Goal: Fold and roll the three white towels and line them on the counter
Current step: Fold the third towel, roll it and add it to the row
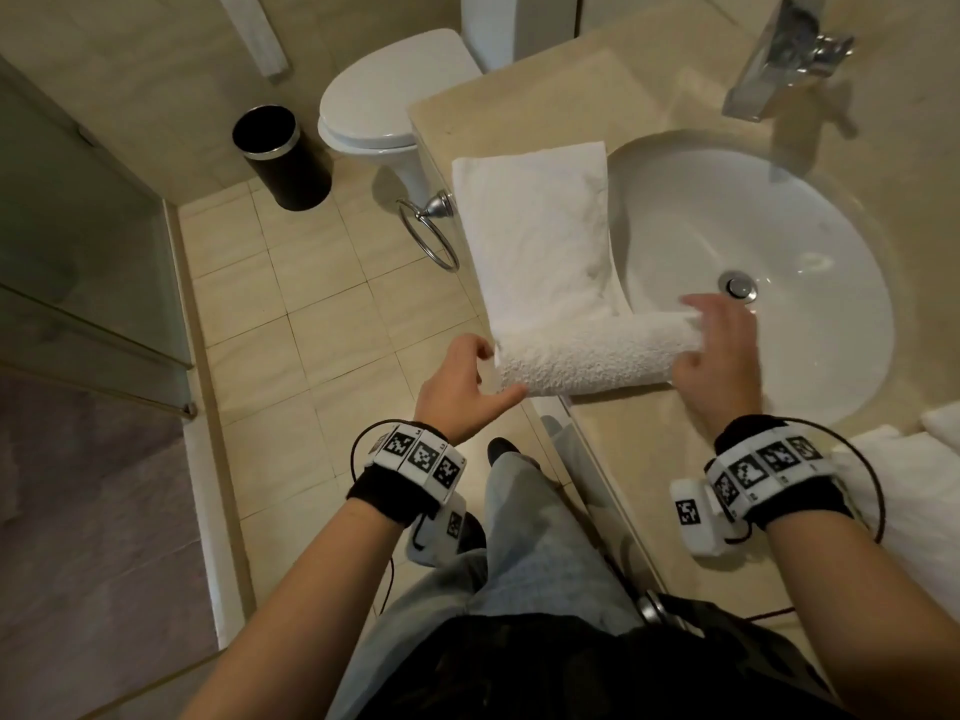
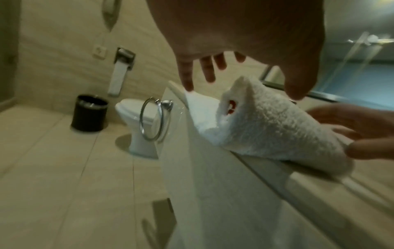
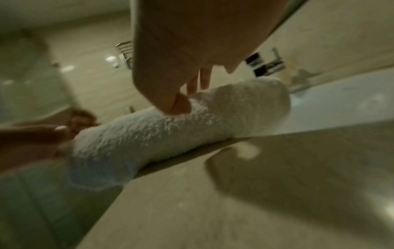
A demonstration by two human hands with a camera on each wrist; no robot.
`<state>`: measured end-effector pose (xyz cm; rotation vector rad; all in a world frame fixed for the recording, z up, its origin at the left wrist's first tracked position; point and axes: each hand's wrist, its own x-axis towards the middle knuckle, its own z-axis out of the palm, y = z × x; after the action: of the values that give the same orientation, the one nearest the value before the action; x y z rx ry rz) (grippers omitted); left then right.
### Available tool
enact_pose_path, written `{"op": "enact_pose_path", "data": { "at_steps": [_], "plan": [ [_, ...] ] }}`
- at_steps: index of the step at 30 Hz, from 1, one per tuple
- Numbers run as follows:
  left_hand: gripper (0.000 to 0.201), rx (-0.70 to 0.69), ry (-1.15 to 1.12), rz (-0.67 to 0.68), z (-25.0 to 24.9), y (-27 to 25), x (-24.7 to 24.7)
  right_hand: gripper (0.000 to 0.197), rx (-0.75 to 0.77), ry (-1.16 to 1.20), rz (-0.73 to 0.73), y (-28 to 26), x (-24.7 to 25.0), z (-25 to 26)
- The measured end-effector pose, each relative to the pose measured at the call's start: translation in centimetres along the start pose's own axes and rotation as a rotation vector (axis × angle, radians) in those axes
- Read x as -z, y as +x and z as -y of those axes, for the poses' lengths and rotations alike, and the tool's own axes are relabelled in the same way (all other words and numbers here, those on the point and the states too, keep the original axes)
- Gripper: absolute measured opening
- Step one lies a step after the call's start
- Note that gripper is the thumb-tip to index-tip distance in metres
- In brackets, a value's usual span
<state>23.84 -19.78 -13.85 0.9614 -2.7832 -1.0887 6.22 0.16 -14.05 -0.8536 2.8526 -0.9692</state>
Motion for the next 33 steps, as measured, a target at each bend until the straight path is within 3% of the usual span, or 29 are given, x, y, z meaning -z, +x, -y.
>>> {"op": "enact_pose_path", "data": {
  "at_steps": [2, 3, 5, 7, 9, 15, 20, 25, 28, 31, 33],
  "plan": [
    [0.075, -0.142, 0.038, -0.077, -0.5, 0.5, -0.1, 0.064, 0.250, -0.186, 0.297, 0.0, -0.5, 0.9],
    [0.082, -0.230, 0.124, -0.041, -0.6, 1.0, -0.2, 0.071, 0.292, -0.274, 0.436, 0.2, -0.7, 1.1],
    [0.090, -0.332, 0.307, 0.107, -0.9, 2.0, -0.5, 0.082, 0.310, -0.393, 0.583, 0.9, -1.0, 1.4],
    [0.089, -0.337, 0.367, 0.186, -1.1, 2.9, -0.9, 0.088, 0.338, -0.485, 0.618, 1.7, -1.3, 1.4],
    [0.079, -0.312, 0.329, 0.183, -1.0, 3.5, -1.1, 0.088, 0.358, -0.545, 0.618, 2.4, -1.7, 1.4],
    [0.056, -0.316, 0.200, 0.186, -0.6, 3.3, -1.0, 0.056, 0.439, -0.499, 0.574, 3.3, -1.9, 1.7],
    [0.051, -0.293, 0.014, 0.241, 0.1, 2.2, -1.6, 0.046, 0.398, -0.501, 0.733, 2.9, -0.3, 2.3],
    [0.047, -0.146, -0.156, 0.301, 0.7, 1.7, -2.1, 0.047, 0.287, -0.506, 0.867, 2.3, 0.5, 2.8],
    [0.059, -0.101, -0.240, 0.307, 1.5, 1.5, -2.8, 0.042, 0.264, -0.504, 0.938, 2.9, 0.2, 3.0],
    [0.063, 0.060, -0.313, 0.310, 1.6, 1.1, -3.4, 0.036, 0.262, -0.460, 0.963, 3.8, 0.1, 3.3],
    [0.062, 0.178, -0.488, 0.353, 1.7, 0.8, -3.8, 0.033, 0.259, -0.476, 0.991, 4.5, -0.1, 3.7]
  ]
}}
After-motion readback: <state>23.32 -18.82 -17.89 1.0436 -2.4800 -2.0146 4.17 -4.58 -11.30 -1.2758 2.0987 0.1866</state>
